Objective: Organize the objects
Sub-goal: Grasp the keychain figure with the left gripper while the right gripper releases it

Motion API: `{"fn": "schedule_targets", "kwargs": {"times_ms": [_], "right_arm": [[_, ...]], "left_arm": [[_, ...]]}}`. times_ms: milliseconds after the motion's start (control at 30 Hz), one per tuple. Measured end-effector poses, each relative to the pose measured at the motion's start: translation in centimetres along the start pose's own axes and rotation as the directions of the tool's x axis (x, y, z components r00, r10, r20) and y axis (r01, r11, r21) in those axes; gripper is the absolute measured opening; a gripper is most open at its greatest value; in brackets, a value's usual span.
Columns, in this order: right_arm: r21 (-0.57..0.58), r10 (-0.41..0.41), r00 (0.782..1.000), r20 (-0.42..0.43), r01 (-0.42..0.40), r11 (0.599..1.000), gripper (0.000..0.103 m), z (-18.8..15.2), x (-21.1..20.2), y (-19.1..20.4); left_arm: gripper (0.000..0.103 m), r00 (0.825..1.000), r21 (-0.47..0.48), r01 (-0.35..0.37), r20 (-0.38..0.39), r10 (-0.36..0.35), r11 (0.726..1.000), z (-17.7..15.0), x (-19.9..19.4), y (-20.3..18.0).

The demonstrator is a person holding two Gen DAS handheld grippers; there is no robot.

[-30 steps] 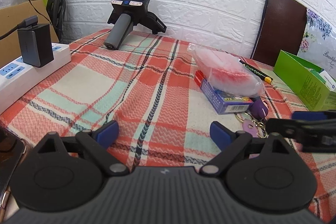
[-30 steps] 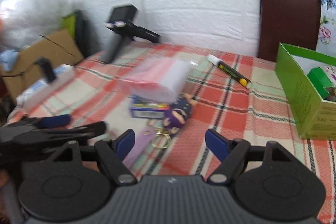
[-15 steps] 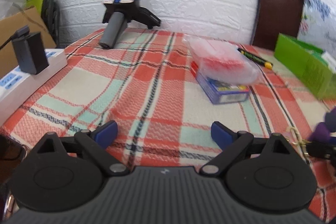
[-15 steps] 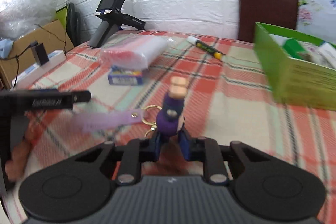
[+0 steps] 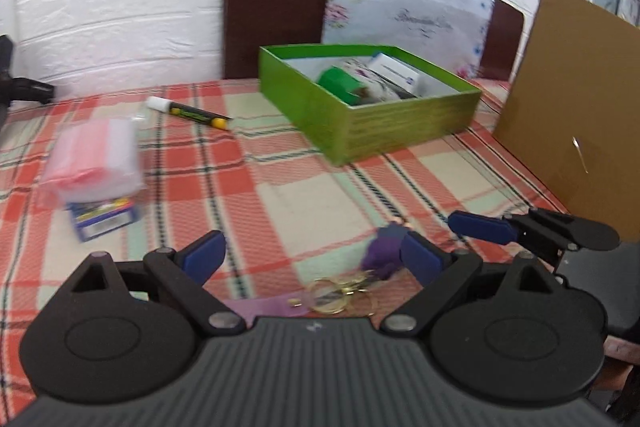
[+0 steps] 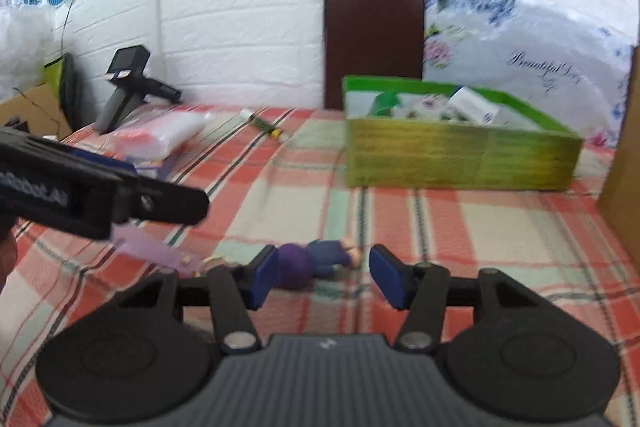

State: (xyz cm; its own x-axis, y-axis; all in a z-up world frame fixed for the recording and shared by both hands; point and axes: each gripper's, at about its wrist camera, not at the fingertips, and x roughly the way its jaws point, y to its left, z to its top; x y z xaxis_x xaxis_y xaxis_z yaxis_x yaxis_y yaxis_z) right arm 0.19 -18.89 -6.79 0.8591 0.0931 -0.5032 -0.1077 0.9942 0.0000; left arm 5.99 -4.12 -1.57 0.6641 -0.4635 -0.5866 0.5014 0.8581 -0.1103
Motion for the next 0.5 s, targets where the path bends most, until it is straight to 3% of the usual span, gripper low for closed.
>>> {"fn": "schedule_targets", "kwargs": {"times_ms": [200,300,367,400,433,500], "right_arm": [[-0.023,0.069,0.996,-0.063,-0.071,0.997,0.056,-1.5,-0.3,-0.8],[-0.028,0.073,0.993,-0.091,-0.075,0.997,0.057,-2.2,-0.2,-0.9],[-0.013,0.080,0.992,-0.099,-0.081,0.997,0.062,-2.4,0.0,-1.4],[0.002,0.079,0.992,-0.100,-0.079,0.997,0.065,-2.4,0.0,-1.6],[0.019,0.076,0.992,-0.103,-0.075,0.997,0.071,-2.4,0.0,-1.7],[0.040,0.081,0.991,-0.104,-0.078,0.996,0.071,-2.3,0.2,-2.0]], "left_arm": [[0.094,0.992,0.111,0.079,-0.105,-0.068,0.991,1.0,3.2,-2.9],[0.077,0.982,0.176,0.123,-0.167,-0.093,0.977,0.5,4.7,-4.1],[0.044,0.970,0.211,0.144,-0.221,-0.096,0.967,-0.1,6.1,-4.3],[0.042,0.975,0.231,0.136,-0.204,-0.089,0.963,-0.3,6.4,-4.4],[0.033,0.980,0.237,0.130,-0.181,-0.087,0.963,-0.2,6.4,-4.3],[0.033,0.979,0.157,0.125,-0.182,-0.096,0.980,0.8,6.8,-3.2]]}}
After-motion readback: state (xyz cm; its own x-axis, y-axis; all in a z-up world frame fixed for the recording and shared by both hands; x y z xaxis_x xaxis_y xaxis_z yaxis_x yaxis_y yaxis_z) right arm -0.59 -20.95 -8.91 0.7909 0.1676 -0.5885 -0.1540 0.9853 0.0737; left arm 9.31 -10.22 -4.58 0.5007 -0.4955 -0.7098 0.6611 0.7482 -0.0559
